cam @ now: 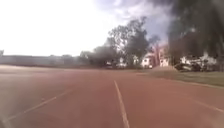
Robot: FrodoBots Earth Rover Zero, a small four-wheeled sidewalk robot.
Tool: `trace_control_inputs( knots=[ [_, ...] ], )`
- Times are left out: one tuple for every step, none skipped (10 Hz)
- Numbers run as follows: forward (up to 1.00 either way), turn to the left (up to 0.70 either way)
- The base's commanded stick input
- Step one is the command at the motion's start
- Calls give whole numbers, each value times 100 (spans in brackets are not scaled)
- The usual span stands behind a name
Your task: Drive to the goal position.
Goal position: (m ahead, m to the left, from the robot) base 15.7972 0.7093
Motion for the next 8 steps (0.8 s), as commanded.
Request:
trace_control_inputs(
  knots=[
    [70, 0],
    [70, 0],
    [70, 0],
    [70, 0],
    [70, 0],
    [70, 0],
    [70, 0],
    [70, 0]
  ],
)
